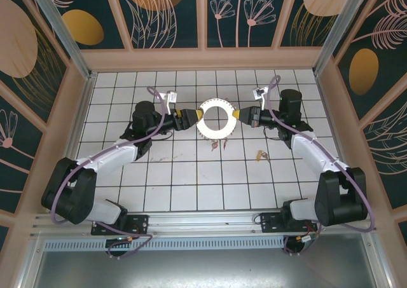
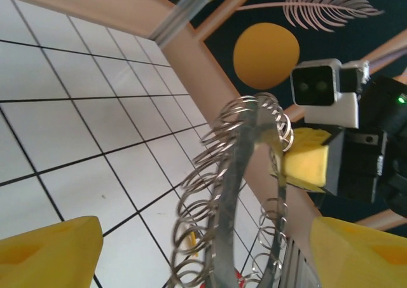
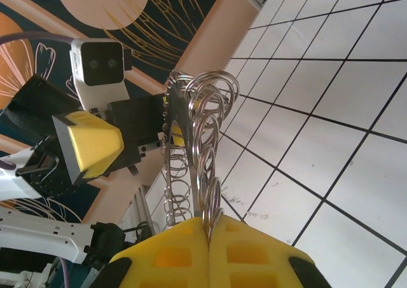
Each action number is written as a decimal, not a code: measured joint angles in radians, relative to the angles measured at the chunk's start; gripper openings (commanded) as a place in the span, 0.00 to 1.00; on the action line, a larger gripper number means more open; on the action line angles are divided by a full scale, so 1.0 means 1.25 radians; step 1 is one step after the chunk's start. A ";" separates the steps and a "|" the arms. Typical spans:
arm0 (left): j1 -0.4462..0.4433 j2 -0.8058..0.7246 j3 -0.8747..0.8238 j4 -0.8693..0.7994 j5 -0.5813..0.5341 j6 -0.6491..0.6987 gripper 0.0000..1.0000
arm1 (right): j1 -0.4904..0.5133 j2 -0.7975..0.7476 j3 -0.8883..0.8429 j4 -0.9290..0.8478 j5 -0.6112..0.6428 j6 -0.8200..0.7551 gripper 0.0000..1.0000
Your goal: Put the keys on the keyring
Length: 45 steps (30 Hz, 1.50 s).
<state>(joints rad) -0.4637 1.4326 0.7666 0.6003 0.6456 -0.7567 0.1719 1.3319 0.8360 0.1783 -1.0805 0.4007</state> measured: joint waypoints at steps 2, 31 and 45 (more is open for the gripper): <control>0.000 0.003 0.005 0.002 0.023 -0.001 0.75 | 0.000 0.006 0.006 -0.009 -0.004 -0.007 0.00; 0.010 0.004 0.013 0.028 0.064 0.011 0.03 | 0.003 0.046 0.064 -0.060 -0.041 -0.098 0.09; 0.011 0.004 0.016 0.069 0.063 -0.015 0.00 | 0.004 0.045 0.077 -0.051 -0.027 -0.111 0.06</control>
<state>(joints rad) -0.4503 1.4372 0.7864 0.6861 0.7250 -0.7757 0.1764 1.3888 0.9318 0.1146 -1.1145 0.2619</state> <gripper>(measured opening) 0.062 0.088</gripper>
